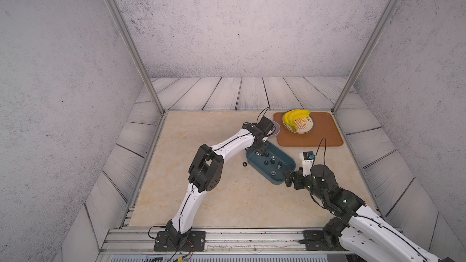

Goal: Put the nuts on the desktop into the storage box
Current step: Place the nut in the storage box, then pick up the nut from the center of the board.

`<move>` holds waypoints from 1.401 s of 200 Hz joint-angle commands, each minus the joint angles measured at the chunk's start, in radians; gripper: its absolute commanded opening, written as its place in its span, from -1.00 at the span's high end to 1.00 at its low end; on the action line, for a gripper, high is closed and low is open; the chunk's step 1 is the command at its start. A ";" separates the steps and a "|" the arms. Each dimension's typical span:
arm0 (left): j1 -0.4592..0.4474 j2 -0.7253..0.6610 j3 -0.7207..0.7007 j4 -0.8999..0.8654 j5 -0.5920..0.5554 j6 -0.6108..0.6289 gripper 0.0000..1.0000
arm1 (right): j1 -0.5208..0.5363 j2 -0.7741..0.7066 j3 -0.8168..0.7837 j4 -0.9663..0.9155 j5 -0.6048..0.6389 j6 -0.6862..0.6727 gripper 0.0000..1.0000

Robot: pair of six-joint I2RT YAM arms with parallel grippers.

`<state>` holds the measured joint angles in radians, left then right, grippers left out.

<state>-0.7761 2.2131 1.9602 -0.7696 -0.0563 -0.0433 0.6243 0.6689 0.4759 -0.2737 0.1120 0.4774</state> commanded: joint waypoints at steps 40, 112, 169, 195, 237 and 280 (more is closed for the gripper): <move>0.001 -0.254 -0.194 0.125 0.042 -0.062 -0.07 | 0.002 -0.006 0.052 -0.045 -0.053 -0.055 -0.99; 0.002 -0.500 -0.472 0.211 0.087 -0.108 -0.33 | 0.002 -0.049 0.094 -0.073 -0.106 -0.090 -0.98; 0.005 -0.689 -0.792 0.386 0.137 -0.112 -0.53 | 0.001 -0.090 0.115 -0.111 -0.151 -0.146 -0.99; 0.006 -0.736 -0.878 0.401 0.135 -0.079 -0.98 | 0.002 -0.099 0.111 -0.104 -0.267 -0.198 -0.99; 0.013 -0.750 -0.981 0.458 0.092 -0.029 -0.97 | 0.002 -0.106 0.082 -0.115 -0.390 -0.262 -0.99; 0.036 -0.612 -1.004 0.535 0.110 0.076 -0.97 | 0.001 -0.073 0.053 -0.121 -0.436 -0.260 -0.99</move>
<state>-0.7593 1.5223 0.9730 -0.3031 0.0502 -0.0456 0.6243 0.5797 0.5480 -0.3828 -0.2657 0.2333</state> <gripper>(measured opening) 0.983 0.993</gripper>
